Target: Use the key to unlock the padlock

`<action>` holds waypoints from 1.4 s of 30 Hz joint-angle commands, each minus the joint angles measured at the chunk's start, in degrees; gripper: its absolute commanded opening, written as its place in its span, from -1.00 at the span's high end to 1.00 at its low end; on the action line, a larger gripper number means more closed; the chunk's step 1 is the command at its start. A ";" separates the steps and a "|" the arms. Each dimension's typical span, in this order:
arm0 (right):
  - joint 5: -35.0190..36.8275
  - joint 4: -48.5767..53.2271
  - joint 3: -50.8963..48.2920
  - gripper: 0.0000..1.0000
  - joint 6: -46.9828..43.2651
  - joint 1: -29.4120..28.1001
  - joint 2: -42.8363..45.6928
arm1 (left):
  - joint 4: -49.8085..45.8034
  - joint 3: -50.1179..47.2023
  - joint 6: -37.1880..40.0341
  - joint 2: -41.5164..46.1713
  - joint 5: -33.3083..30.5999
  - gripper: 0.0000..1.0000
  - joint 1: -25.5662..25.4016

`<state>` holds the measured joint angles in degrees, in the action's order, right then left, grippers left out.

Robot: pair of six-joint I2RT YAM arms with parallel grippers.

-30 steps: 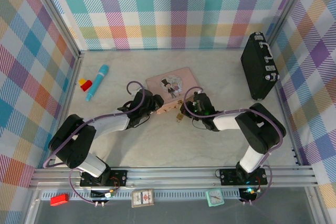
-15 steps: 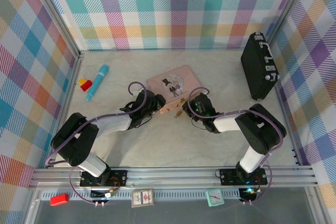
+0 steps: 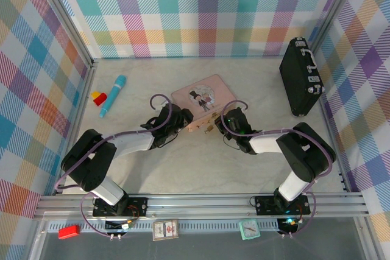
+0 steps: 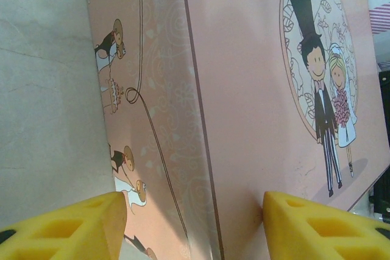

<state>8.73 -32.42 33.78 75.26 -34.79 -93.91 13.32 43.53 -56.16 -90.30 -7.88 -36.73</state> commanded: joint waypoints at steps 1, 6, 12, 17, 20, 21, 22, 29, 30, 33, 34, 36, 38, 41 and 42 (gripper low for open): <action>3.84 0.23 -0.43 1.00 1.46 1.60 1.88 | -4.62 0.60 0.17 -2.12 -2.32 -0.18 -0.18; 4.54 0.69 -0.57 1.00 2.19 2.22 1.58 | -4.62 1.21 0.18 -3.06 -2.23 -0.19 -0.18; 5.52 3.90 -0.40 1.00 -1.55 3.65 4.27 | -4.71 2.11 1.23 -3.71 -1.41 -0.21 0.25; 5.97 9.61 -1.84 1.00 -7.14 6.13 9.95 | -5.66 5.21 8.05 -3.93 4.85 -0.24 2.18; 5.45 13.22 -2.45 1.00 -12.07 7.25 14.34 | -8.40 6.57 12.10 -2.22 5.72 -0.27 2.78; 5.42 15.00 -2.51 1.00 -14.29 7.28 16.30 | -8.72 6.56 13.20 -1.06 6.26 -0.29 3.12; 5.21 17.13 -2.48 1.00 -16.89 7.37 18.23 | -9.50 6.47 14.43 0.39 6.59 -0.31 3.45; 1.90 37.08 0.96 1.00 -34.05 7.50 30.32 | -18.05 3.00 24.61 14.22 5.46 -0.42 6.13; 1.37 40.20 1.77 1.00 -35.76 7.50 31.68 | -18.24 0.76 24.78 17.40 4.60 -0.43 6.80; -0.29 48.13 3.69 1.00 -39.67 7.45 35.24 | -18.01 -6.15 26.65 27.41 1.23 -0.45 7.64; -0.62 50.74 4.39 1.00 -40.84 7.50 36.06 | -19.28 -7.49 27.86 30.26 -0.05 -0.45 7.68; -0.88 55.58 5.68 1.00 -42.43 7.39 36.93 | -21.51 -9.48 30.39 35.02 -2.19 -0.47 7.73; -1.12 59.60 6.61 1.00 -43.32 7.36 36.66 | -23.62 -11.25 32.10 38.99 -4.15 -0.48 7.81; -2.71 62.61 7.18 1.00 -43.59 7.20 34.47 | -25.44 -13.97 33.93 44.45 -6.00 -0.49 7.81; -3.27 62.85 7.11 1.00 -43.51 6.95 33.35 | -25.79 -14.91 34.31 46.14 -6.68 -0.49 7.81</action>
<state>7.84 23.66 39.55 34.54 -27.40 -58.54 -9.08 30.65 -25.82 -47.86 -10.74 -29.15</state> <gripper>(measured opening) 0.055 0.746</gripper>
